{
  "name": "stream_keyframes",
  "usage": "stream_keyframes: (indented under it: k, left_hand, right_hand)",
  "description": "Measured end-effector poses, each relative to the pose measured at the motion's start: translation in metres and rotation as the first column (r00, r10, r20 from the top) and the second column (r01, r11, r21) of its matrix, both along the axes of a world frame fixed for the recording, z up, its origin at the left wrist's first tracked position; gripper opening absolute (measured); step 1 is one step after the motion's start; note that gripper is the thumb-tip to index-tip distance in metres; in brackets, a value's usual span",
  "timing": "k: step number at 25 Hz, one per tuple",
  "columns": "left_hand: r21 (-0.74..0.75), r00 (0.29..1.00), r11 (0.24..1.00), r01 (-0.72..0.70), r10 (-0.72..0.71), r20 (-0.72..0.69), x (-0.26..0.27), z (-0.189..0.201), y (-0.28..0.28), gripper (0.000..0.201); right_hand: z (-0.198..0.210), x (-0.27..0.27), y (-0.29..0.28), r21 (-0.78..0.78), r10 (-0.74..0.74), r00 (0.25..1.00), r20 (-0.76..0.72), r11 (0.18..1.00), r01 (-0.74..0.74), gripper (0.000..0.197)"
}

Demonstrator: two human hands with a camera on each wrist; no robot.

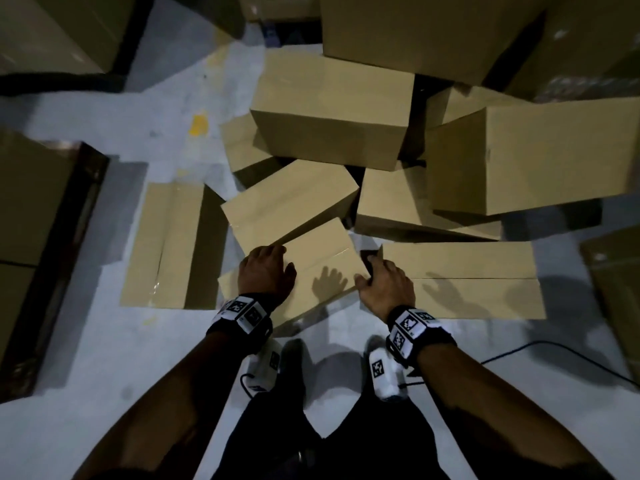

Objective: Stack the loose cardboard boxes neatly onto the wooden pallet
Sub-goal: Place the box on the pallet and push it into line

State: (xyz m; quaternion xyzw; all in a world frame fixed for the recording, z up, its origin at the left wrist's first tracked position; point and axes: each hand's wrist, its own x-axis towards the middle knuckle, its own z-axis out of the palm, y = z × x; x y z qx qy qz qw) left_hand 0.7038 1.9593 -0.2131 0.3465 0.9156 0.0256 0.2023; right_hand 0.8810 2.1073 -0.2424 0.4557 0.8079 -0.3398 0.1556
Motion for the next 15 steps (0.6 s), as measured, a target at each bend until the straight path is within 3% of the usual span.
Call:
stream_keyframes:
  k: [5,8,10,13,15]
  left_hand:
    - [-0.019,0.998,0.999,0.046,-0.045,0.033,-0.041,-0.033,-0.002,0.046]
    - [-0.045,0.988,0.99,0.137,-0.134,0.071,-0.082,-0.077,0.0,0.046]
    - [-0.061,0.97,0.974,0.22,-0.211,0.122,-0.112,-0.114,-0.002,0.047]
    - [0.019,0.916,0.938,0.347,-0.343,0.21,-0.155,-0.183,-0.007,0.049]
    - [0.06,0.889,0.927,0.371,-0.374,0.263,-0.176,-0.226,-0.006,0.051]
  right_hand:
    - [-0.036,-0.021,-0.025,-0.093,-0.215,0.977,0.009,0.972,0.215,0.059]
    - [-0.082,-0.044,-0.056,-0.136,-0.428,0.904,0.013,0.894,0.426,0.061]
    - [-0.117,-0.062,-0.083,-0.177,-0.598,0.801,0.01,0.788,0.59,0.066]
    - [-0.178,-0.092,-0.134,-0.257,-0.835,0.55,0.02,0.527,0.81,0.074]
    - [-0.219,-0.11,-0.164,-0.31,-0.912,0.409,0.025,0.382,0.871,0.077]
